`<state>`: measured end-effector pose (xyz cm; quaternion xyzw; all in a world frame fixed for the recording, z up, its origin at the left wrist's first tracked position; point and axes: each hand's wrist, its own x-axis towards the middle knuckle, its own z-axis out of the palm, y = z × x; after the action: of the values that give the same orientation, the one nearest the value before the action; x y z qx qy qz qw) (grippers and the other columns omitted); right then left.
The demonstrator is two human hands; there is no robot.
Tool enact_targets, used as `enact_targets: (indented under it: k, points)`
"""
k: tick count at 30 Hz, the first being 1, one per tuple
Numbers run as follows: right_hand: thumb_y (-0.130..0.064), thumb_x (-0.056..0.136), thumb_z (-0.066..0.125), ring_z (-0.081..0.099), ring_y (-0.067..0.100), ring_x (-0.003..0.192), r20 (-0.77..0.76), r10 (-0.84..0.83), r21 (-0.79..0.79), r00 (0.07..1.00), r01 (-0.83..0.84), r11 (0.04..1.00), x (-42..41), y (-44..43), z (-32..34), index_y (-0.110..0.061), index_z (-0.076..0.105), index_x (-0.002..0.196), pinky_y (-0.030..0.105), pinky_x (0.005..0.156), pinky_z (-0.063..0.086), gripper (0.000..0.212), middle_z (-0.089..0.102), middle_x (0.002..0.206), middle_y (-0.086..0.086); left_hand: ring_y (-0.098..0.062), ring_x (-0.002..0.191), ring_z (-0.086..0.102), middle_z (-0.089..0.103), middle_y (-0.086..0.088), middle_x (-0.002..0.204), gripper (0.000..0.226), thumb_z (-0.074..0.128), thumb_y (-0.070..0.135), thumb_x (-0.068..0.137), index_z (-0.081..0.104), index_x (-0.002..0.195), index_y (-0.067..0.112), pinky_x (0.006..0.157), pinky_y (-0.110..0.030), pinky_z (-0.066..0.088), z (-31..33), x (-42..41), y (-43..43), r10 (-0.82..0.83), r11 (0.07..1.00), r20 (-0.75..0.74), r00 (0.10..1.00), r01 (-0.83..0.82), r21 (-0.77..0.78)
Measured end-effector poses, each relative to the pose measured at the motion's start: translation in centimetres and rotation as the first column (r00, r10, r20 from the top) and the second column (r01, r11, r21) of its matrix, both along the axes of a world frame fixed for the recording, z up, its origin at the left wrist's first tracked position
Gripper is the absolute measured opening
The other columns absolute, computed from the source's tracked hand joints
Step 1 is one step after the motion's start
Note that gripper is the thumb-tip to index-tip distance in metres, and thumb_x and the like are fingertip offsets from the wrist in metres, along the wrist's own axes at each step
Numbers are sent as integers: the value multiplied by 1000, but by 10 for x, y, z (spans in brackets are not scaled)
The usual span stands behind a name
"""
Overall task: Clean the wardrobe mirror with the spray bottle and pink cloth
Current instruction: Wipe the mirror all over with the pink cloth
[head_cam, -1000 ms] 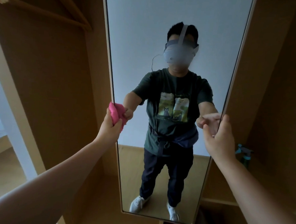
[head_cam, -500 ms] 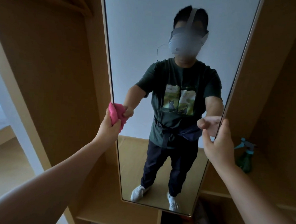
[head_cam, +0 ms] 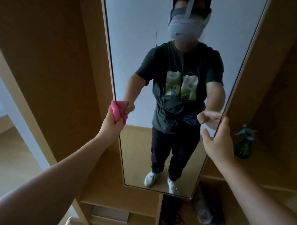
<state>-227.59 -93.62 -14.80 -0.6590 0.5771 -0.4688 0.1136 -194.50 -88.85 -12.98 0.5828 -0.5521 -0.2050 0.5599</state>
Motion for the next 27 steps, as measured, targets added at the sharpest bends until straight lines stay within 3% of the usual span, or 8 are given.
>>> enact_targets:
  k: [3, 6, 9, 14, 17, 21, 25, 27]
  points:
    - [-34, 93, 57, 50, 29, 127, 22, -18, 70, 1000, 16, 997, 3, 2, -5, -13, 21, 147, 47, 99, 48, 69, 42, 145, 13, -27, 89, 63, 62, -16, 99, 44, 38, -3, 96, 38, 137, 13, 73, -39, 57, -8, 4, 2, -32, 999, -2, 999, 32, 41]
    - [-35, 93, 57, 49, 29, 128, 18, -40, 92, 999, 38, 995, 6, 3, -10, -15, 19, 148, 48, 100, 47, 69, 42, 145, 13, -29, 90, 62, 62, -17, 101, 55, 39, -5, 93, 30, 144, 13, 77, -43, 57, -16, 8, 2, -37, 996, 24, 999, 35, 81]
    - [-37, 92, 57, 49, 33, 126, 28, -59, 144, 998, 54, 988, 8, 4, -16, -14, 23, 144, 52, 99, 47, 66, 43, 142, 16, -29, 90, 64, 64, -15, 97, 51, 41, -1, 93, 32, 142, 9, 79, -52, 56, -24, 9, 1, -13, 994, 58, 998, 6, 107]
    - [-32, 92, 56, 56, 30, 115, 41, -77, 131, 996, 71, 989, 10, 8, -27, -16, 27, 139, 46, 90, 52, 58, 49, 133, 13, -25, 92, 65, 64, -13, 99, 49, 42, -1, 95, 30, 142, 6, 80, -49, 57, -38, 11, 2, -22, 993, 81, 996, 12, 120]
    - [-33, 92, 56, 54, 28, 120, 54, -78, 139, 996, 70, 988, 11, 8, -35, -17, 25, 142, 45, 94, 51, 62, 47, 138, 12, -25, 89, 66, 64, -12, 99, 51, 42, 3, 96, 26, 145, 9, 77, -47, 58, -45, 11, 3, -24, 991, 90, 996, 12, 132]
    - [-33, 93, 57, 46, 25, 130, 47, -77, 157, 996, 69, 985, 8, 9, -49, -21, 19, 148, 31, 95, 42, 68, 40, 148, 7, -29, 95, 64, 63, -16, 101, 49, 42, -3, 93, 32, 140, 6, 83, -52, 55, -54, 6, 2, 12, 993, 85, 996, -22, 118]
    - [-30, 94, 57, 46, 27, 131, 16, -27, 193, 1000, 23, 981, 3, 12, -67, -15, 21, 147, 38, 100, 44, 66, 40, 148, 10, -29, 97, 64, 63, -16, 104, 43, 41, -9, 91, 39, 130, 9, 81, -48, 56, -63, 1, -2, 41, 992, 70, 997, -49, 115]
    - [-27, 94, 57, 42, 26, 133, 16, -13, 200, 1000, 9, 980, 1, 13, -77, -15, 20, 148, 32, 102, 39, 66, 38, 149, 10, -30, 95, 64, 63, -19, 103, 38, 41, -9, 92, 41, 124, 9, 79, -45, 56, -67, -1, -1, 51, 993, 89, 995, -60, 103]
